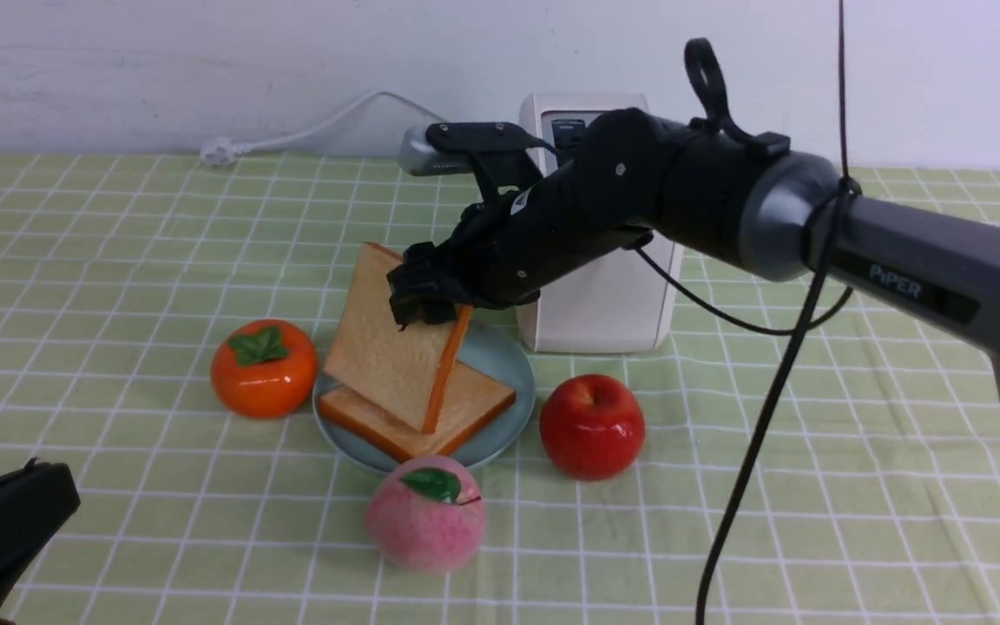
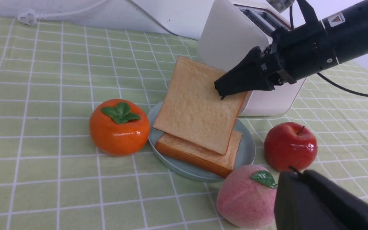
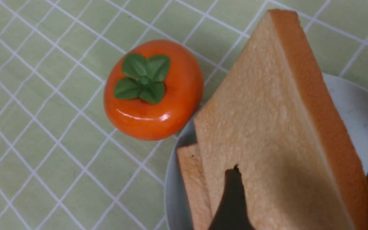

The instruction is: Take toasted bread from bread machine on green coffee tablecloth place on plate.

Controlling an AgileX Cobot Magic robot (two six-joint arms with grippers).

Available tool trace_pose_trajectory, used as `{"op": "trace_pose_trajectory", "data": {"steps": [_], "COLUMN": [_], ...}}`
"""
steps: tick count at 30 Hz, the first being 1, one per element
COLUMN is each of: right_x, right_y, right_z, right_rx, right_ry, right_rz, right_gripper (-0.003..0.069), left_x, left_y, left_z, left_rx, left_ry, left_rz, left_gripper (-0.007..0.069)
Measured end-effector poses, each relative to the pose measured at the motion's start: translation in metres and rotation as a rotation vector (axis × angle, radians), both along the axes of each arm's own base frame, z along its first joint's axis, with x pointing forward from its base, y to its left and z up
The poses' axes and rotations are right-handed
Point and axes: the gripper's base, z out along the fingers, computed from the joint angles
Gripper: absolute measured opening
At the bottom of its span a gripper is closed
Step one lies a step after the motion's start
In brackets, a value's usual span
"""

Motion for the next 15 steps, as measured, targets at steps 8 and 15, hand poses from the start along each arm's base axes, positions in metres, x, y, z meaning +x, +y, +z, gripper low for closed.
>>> {"op": "trace_pose_trajectory", "data": {"steps": [8,15], "right_x": [-0.03,-0.094], "right_y": [-0.036,-0.081], "right_z": [0.081,0.152], "right_rx": [-0.123,-0.18], "right_ry": [-0.1,-0.105], "right_rz": [-0.065,-0.066], "right_gripper": [0.0427,0.016], "left_x": [0.0,-0.005], "left_y": [0.0,0.001], "left_z": [0.0,0.005], "left_rx": [0.0,-0.011], "left_ry": [0.0,-0.019], "left_rz": [0.0,-0.004], "left_gripper": [0.0001,0.0]}}
